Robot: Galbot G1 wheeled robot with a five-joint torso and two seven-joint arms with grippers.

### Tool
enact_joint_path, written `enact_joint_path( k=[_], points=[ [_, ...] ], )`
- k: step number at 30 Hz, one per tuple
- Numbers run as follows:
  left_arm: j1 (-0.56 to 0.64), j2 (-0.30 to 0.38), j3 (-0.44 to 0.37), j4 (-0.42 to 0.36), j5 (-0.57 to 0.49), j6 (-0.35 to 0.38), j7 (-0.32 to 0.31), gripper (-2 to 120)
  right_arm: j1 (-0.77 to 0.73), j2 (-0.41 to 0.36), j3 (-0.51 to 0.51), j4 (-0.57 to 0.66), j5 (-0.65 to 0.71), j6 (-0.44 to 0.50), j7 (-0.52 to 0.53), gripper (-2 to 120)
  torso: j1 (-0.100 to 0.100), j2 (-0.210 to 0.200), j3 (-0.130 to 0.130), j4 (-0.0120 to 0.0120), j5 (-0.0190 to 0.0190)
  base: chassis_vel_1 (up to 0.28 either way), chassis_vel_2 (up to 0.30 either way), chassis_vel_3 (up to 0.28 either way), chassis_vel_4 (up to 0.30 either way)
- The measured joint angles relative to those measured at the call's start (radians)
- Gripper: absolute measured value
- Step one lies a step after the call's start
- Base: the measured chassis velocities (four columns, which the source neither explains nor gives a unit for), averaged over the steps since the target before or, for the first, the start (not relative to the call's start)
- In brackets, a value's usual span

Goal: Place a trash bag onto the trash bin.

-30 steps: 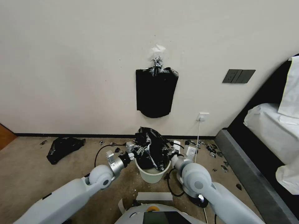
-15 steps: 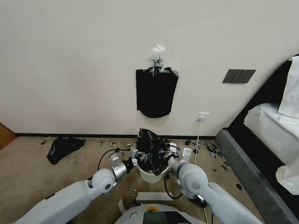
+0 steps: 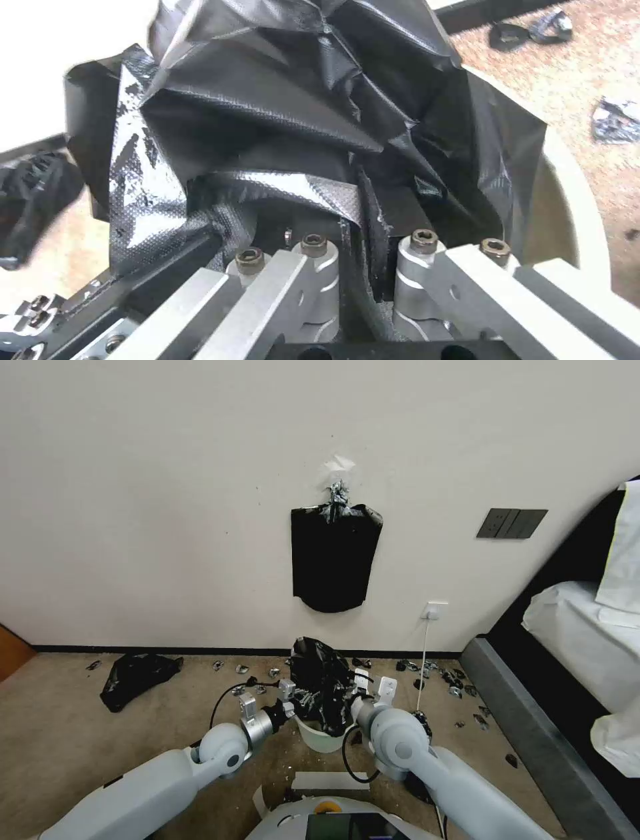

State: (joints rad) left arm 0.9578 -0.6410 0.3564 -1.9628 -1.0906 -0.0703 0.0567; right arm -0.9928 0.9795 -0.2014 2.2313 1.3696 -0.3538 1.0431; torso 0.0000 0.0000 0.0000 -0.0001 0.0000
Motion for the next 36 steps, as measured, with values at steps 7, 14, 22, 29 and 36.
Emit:
enact_joint_path(
  k=[7,14,22,29,36],
  points=[
    [0.043,0.032,-0.064,-0.038,0.009,-0.016,-0.004,0,-0.002,-0.045,0.065,0.007,0.022,0.005,-0.003,7,0.0,0.0,0.0,0.0,0.0,0.0,0.0,0.0,0.0],
    [0.159,0.084,-0.195,-0.088,0.042,-0.043,0.011,0,-0.02,-0.113,0.124,0.001,0.027,0.02,-0.013,7,0.0,0.0,0.0,0.0,0.0002,0.0,0.0,0.0,0.0],
    [0.331,0.087,-0.343,-0.077,0.109,-0.058,0.055,0,-0.048,-0.14,0.152,-0.035,0.001,0.029,-0.033,7,0.0,0.0,0.0,0.0003,0.0,0.0,0.0,0.0,0.0],
    [0.417,0.063,-0.36,-0.055,0.165,-0.084,0.076,0,-0.057,-0.135,0.14,-0.078,-0.031,0.031,-0.042,7,0.0,0.0,0.0,0.0002,0.0,0.0,0.0,0.0,0.0],
    [0.464,0.042,-0.372,-0.043,0.203,-0.101,0.085,0,-0.071,-0.159,0.119,-0.106,-0.063,0.035,-0.054,7,0.0,0.0,0.0,0.0001,0.0,0.0,0.0,0.0,0.0]
  ],
)
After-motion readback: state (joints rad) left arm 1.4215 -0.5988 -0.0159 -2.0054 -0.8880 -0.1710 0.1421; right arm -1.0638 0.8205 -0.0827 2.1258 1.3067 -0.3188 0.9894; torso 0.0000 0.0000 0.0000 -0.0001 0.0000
